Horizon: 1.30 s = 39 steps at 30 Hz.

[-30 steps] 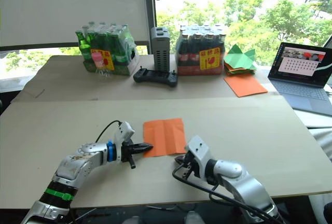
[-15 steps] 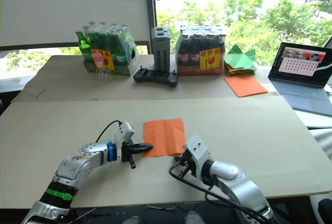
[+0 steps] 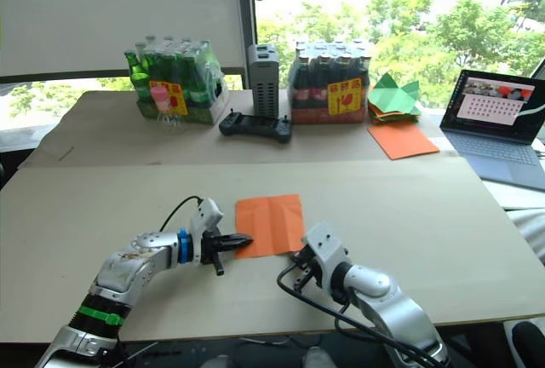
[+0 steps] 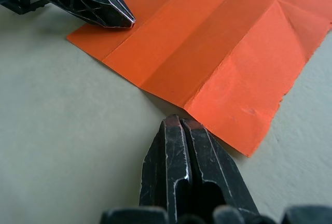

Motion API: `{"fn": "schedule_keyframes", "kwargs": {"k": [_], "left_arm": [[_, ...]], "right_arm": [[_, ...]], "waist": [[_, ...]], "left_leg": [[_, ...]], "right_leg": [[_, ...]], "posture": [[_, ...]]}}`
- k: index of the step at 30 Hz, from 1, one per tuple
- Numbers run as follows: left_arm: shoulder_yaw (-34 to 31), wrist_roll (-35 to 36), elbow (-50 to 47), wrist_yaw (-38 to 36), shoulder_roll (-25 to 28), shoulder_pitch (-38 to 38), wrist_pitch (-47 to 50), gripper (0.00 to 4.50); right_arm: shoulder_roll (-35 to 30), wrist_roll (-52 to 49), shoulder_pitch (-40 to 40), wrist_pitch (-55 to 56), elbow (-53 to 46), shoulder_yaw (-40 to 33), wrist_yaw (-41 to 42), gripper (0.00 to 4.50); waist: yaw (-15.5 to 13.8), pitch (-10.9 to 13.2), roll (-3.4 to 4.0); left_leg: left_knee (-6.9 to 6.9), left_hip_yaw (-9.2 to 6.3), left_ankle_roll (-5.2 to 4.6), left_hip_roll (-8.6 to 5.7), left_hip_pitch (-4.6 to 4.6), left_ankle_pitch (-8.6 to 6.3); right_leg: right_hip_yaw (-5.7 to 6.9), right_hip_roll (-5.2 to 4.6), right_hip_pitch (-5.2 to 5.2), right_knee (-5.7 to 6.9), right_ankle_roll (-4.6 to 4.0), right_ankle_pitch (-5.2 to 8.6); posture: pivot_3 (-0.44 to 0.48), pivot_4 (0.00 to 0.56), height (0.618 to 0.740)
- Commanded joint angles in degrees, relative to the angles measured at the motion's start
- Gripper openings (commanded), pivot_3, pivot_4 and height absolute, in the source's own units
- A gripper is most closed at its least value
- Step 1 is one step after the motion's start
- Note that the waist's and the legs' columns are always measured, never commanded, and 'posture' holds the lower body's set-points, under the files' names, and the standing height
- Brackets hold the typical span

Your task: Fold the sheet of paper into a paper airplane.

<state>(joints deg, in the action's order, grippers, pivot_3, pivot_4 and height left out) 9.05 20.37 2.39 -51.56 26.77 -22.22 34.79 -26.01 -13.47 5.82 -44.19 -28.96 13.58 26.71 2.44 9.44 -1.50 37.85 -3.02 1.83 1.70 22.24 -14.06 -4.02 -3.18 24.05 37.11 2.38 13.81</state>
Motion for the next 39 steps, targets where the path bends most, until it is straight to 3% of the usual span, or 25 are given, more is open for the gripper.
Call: {"fn": "schedule_keyframes", "kwargs": {"k": [1, 11, 27, 39], "left_arm": [[0.8, -1.0, 1.1, -0.5, -0.2, -0.5, -0.9, 0.00], [1.3, -1.6, 2.2, -1.4, -0.5, -1.3, -1.5, 0.00], [1.7, -2.1, 2.9, -2.0, -0.7, -1.7, -2.1, 0.00], [1.7, -2.2, 2.7, -1.8, -0.7, -1.5, -2.2, 0.00]], "right_arm": [[0.2, 0.9, -0.3, 0.2, -2.4, -0.5, -1.3, 0.02], [2.1, 1.2, -1.1, 0.3, -2.8, -1.3, -3.9, 0.02], [11.2, -1.0, -1.4, 1.4, -4.6, -2.9, -7.6, 0.02], [13.4, -0.1, 1.8, 2.8, -1.3, -0.2, -7.4, 0.02]], "waist": [[0.0, 0.0, 0.00], [0.0, 0.0, 0.00], [0.0, 0.0, 0.01], [0.1, 0.0, 0.01]], "left_leg": [[0.00, 0.00, 0.00, 0.00, 0.00, 0.00], [0.00, 0.00, 0.00, 0.00, 0.00, 0.00], [0.00, 0.00, 0.00, 0.01, 0.00, 0.00], [0.00, -0.01, 0.00, 0.01, -0.01, 0.00]], "right_leg": [[0.00, 0.00, 0.00, 0.00, 0.00, 0.00], [0.00, 0.00, 0.00, 0.00, 0.00, 0.00], [0.00, 0.00, 0.01, 0.01, 0.00, 0.00], [0.00, 0.01, 0.01, 0.01, 0.00, 0.00]], "posture": [[0.000, 0.150, 0.740], [0.000, 0.150, 0.740], [0.000, 0.150, 0.740], [0.000, 0.150, 0.740]]}}
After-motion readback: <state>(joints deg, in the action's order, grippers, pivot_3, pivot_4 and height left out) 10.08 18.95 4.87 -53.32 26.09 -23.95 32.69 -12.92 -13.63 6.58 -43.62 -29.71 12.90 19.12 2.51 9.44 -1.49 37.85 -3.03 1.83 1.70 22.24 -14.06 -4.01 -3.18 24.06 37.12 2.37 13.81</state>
